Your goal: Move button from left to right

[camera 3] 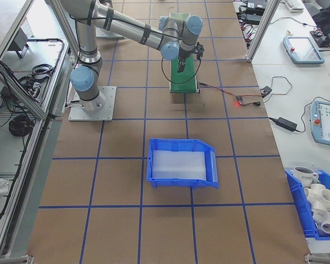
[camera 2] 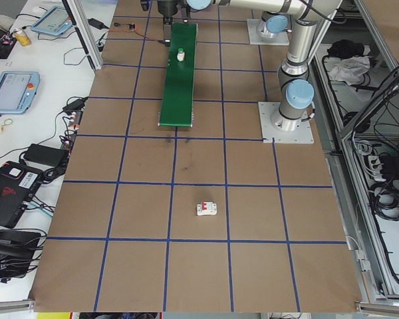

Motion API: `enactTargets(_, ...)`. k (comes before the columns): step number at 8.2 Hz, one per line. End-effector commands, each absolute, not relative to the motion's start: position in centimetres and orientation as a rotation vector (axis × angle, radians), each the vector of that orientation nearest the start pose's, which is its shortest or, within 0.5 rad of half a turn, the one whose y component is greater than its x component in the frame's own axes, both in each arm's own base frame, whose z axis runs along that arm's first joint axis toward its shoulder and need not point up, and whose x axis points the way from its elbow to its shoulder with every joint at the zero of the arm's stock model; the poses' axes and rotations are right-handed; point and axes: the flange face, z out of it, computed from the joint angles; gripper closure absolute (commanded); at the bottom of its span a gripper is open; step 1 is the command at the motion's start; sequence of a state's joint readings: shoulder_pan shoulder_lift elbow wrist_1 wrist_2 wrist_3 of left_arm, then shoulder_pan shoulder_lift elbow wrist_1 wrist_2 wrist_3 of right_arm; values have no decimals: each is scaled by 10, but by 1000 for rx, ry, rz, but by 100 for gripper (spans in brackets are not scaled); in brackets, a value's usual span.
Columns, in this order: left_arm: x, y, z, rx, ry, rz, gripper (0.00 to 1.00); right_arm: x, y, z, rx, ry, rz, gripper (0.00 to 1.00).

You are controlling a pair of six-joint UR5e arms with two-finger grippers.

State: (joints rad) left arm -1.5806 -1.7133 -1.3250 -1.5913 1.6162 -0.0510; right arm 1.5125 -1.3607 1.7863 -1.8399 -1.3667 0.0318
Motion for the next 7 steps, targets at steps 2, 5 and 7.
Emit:
enactTargets(2,-145,-537,551,-34,3104,-181,0,136,-532,300,321,2868,232,3)
enactTargets(5,-146,-506,583,-28,3101,-243,0,165,-530,304,360,2872,179,1)
enactTargets(7,-145,-496,581,-29,3093,-229,0,176,-528,299,361,2877,190,1)
